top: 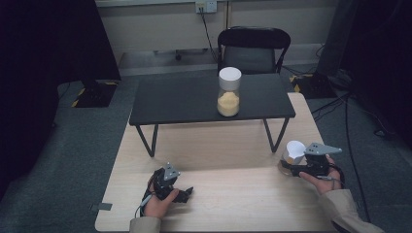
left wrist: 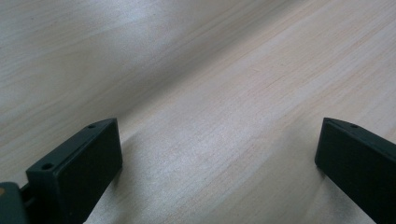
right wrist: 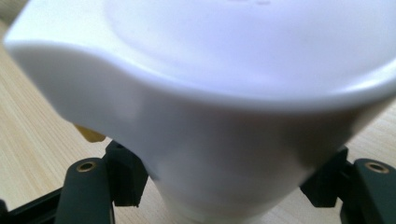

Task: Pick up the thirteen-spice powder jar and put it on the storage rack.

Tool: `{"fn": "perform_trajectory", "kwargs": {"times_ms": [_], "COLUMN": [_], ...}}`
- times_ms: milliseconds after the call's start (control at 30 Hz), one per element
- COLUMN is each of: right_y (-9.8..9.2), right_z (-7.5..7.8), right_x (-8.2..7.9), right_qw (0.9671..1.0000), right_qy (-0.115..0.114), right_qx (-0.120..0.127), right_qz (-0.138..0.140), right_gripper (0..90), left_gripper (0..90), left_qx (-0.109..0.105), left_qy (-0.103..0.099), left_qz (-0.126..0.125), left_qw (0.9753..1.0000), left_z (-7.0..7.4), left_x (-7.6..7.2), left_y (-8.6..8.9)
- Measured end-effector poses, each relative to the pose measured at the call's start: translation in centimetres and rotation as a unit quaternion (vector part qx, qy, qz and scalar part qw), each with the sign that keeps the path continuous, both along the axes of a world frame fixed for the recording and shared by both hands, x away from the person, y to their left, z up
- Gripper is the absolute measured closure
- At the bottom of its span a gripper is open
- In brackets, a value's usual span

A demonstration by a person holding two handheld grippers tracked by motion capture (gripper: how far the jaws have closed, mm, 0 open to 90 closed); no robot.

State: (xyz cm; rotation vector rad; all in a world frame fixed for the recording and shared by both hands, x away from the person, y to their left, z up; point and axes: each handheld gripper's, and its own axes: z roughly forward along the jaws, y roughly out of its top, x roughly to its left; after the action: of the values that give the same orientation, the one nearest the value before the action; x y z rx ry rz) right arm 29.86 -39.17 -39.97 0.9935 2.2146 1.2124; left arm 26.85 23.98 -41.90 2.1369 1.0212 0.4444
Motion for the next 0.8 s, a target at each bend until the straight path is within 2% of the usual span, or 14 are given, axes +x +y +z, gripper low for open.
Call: {"fn": "perform_trajectory", "kwargs": {"times_ms": [100,233,500,800], "right_y": [0.5,0.6,1.7,3.9], "right_z": [0.3,0.6,1.5,2.8], "right_x": [-0.2,-0.1,0.4,1.5], "right_qw": [0.9998,0.9998,0.9991,0.9967], "right_qy": [-0.008,-0.004,0.007,0.019], "right_qx": [-0.017,-0.003,0.0,-0.002], "right_qz": [0.006,0.018,0.043,0.079], "right_gripper": [30.8,30.8,30.8,30.8], "left_gripper": [0.0,0.0,0.0,0.0], "left_qx": [0.0,0.0,0.0,0.0], "left_qy": [0.0,0.0,0.0,0.0], "left_qz": [0.0,0.0,0.0,0.0], "left_qw": [1.0,1.0,1.0,1.0], "left_z": [0.0,0.0,0.0,0.0], "left_x": [0.0,0.0,0.0,0.0], "left_y": [0.0,0.0,0.0,0.0]}}
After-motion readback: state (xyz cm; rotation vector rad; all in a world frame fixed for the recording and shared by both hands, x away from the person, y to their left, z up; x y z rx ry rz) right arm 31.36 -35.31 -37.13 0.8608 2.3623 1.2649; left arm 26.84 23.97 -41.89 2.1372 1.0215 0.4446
